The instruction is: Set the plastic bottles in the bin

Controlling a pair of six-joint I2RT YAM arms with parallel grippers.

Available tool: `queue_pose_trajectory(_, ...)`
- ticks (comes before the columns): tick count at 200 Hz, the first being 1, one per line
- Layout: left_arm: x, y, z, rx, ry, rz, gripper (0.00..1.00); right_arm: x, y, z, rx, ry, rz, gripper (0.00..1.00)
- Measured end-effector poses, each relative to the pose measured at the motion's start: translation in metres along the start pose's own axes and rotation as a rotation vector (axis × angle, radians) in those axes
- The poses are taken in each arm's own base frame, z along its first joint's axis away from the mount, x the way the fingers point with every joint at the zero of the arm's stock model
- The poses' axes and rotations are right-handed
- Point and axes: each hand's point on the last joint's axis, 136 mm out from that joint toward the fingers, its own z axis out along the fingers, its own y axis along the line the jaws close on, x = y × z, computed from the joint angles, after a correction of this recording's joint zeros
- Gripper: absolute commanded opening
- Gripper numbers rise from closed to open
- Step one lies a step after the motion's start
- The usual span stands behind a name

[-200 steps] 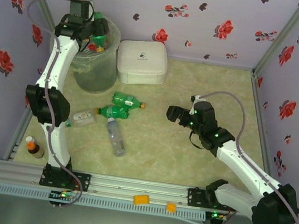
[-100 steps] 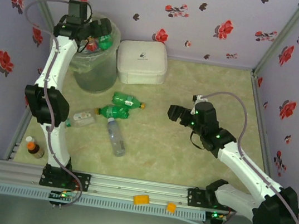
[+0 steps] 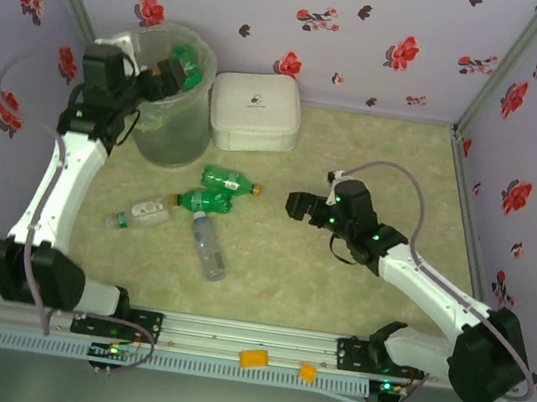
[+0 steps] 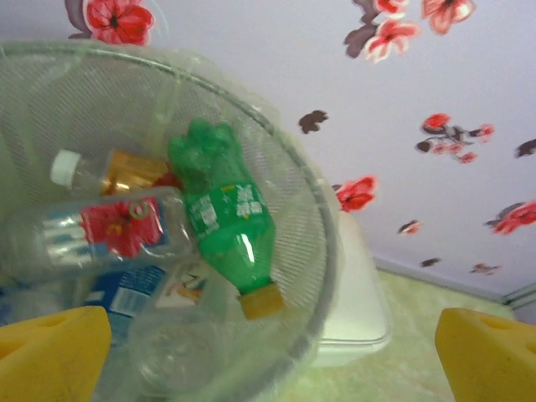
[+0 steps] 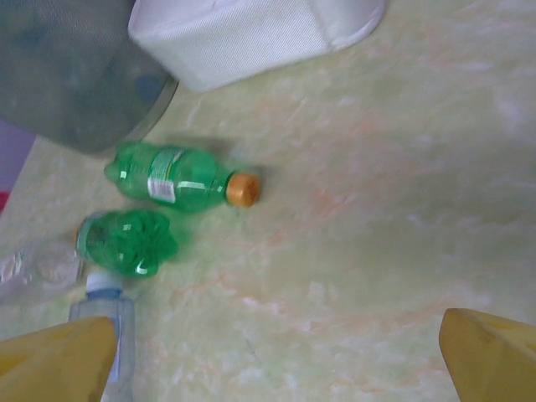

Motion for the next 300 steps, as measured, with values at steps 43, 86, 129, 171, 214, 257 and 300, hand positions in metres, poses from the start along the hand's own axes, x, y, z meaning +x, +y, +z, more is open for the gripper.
queue_pose_trajectory(43,0.091,0.035,-0.013,0.016,0.068,-0.162,1.00,0.039,0.045,0.027,-0.076,0.135,-0.098,1.00)
queue_pose_trajectory(86,0.162,0.069,-0.024,-0.036,0.137,-0.300,1.00,0.084,0.093,0.056,-0.119,0.262,-0.236,1.00)
queue_pose_trajectory(129,0.198,0.088,-0.024,-0.067,0.159,-0.423,1.00,0.122,0.129,0.079,-0.101,0.358,-0.395,1.00)
queue_pose_trajectory(171,0.208,0.094,-0.019,-0.069,0.151,-0.501,1.00,0.162,0.138,0.098,-0.023,0.452,-0.555,1.00)
queue_pose_trajectory(214,0.201,0.091,-0.018,-0.051,0.128,-0.517,1.00,0.186,0.122,0.106,0.067,0.533,-0.648,0.90)
queue_pose_trajectory(257,0.202,0.091,-0.018,-0.051,0.127,-0.528,1.00,0.192,0.110,0.108,0.098,0.564,-0.693,0.73)
queue_pose_trajectory(300,0.203,0.091,-0.018,-0.051,0.130,-0.539,1.00,0.192,0.110,0.108,0.089,0.562,-0.714,0.53)
